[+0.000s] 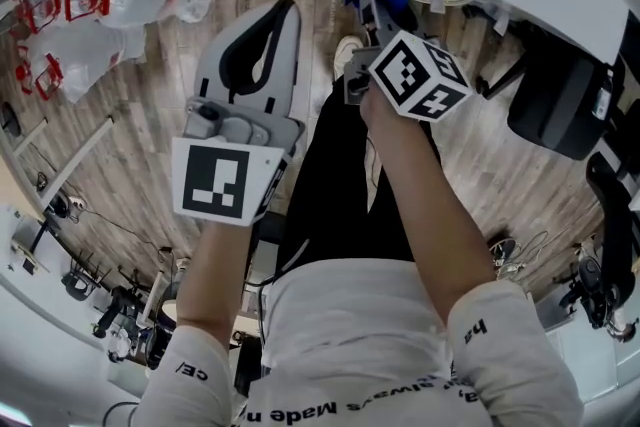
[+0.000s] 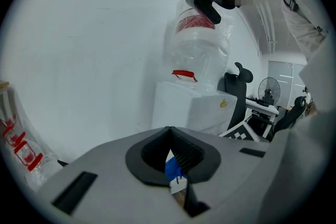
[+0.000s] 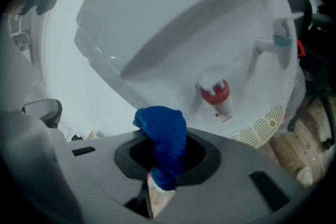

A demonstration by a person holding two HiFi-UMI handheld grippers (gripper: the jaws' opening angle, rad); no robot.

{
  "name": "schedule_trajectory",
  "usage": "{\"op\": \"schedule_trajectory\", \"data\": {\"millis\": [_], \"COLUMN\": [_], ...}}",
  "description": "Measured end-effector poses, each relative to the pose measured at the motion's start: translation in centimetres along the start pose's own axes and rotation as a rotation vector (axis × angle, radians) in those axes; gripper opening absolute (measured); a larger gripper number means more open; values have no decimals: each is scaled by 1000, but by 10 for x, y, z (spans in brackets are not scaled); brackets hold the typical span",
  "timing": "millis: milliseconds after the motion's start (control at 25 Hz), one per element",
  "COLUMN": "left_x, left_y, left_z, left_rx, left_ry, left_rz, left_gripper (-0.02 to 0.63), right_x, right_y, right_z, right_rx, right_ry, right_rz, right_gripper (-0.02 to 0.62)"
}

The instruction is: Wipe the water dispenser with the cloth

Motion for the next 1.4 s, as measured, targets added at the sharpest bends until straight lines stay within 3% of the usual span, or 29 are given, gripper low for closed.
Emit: {"op": "schedule_trajectory", "data": {"millis": [200, 400, 960, 1240, 1400], "left_x": [-6, -12, -22, -25, -30], "left_y": [4, 6, 10, 8, 4], "left_z": [-1, -1, 2, 4, 3], "left_rx": [9, 12, 21, 10, 19], "left_ry": [31, 41, 88, 72, 82], "left_rz": [-1, 2, 0, -7, -7], "left_gripper": [18, 18, 18, 18, 18], "right_x": [-29, -50, -92, -101, -106], "right_y": [-28, -53, -103, -110, -121], "right_z": [-19, -38, -73, -80, -79], "right_rx": [-59, -112, -198, -188, -190], "right_ry": [20, 49, 134, 182, 207], "right_rz": [-60, -54, -132, 22, 48], "right_gripper": [78, 78, 78, 75, 75]}}
Point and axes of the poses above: the fingertips, and each gripper's own axes: z backward along the fingers, y to its left, x out of its top, the point moved 10 cm from there along z, backward along the fingers, and after that the axes turned 11 degrees about -y, right-handed, at the moved point
